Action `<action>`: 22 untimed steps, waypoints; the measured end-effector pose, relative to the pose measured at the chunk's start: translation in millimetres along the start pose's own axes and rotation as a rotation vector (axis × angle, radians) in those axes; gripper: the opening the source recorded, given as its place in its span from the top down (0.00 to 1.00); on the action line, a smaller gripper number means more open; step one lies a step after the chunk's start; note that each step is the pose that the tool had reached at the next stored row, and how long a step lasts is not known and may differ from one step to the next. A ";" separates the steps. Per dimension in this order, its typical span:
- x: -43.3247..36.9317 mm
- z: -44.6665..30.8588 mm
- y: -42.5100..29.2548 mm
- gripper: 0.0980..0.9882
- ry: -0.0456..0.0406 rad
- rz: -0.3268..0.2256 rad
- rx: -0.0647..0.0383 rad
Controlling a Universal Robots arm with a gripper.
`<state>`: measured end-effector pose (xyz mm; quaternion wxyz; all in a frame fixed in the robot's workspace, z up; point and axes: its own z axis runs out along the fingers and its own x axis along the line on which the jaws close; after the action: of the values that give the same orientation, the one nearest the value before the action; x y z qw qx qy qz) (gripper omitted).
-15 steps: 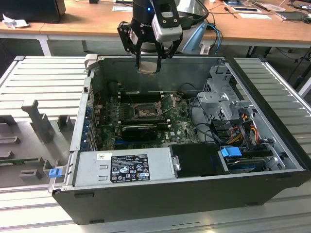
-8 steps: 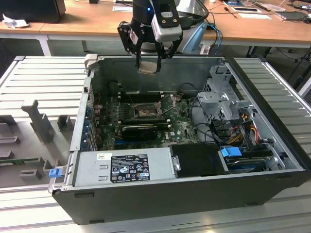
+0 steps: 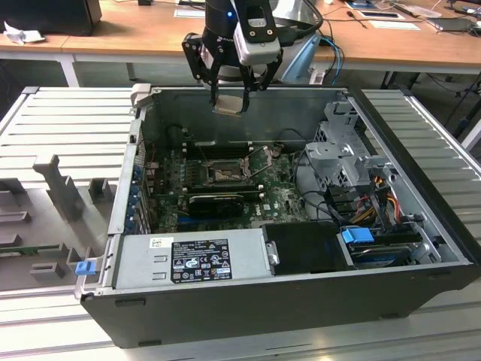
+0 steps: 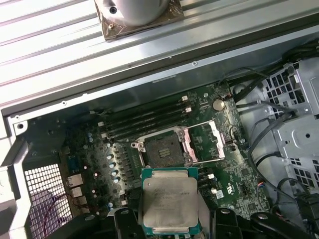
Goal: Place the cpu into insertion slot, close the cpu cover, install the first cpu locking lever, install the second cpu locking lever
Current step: 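Place the cpu into insertion slot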
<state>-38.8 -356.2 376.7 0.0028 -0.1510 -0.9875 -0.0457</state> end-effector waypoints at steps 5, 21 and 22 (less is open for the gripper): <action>0.0 0.0 0.0 0.52 -0.0027 0.030 -0.001; -0.1 4.2 -0.4 0.52 -0.0065 0.074 -0.001; -0.1 4.2 -0.4 0.52 -0.0069 0.078 -0.001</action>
<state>-38.8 -356.2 372.5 0.0011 -0.1893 -0.9809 -0.0456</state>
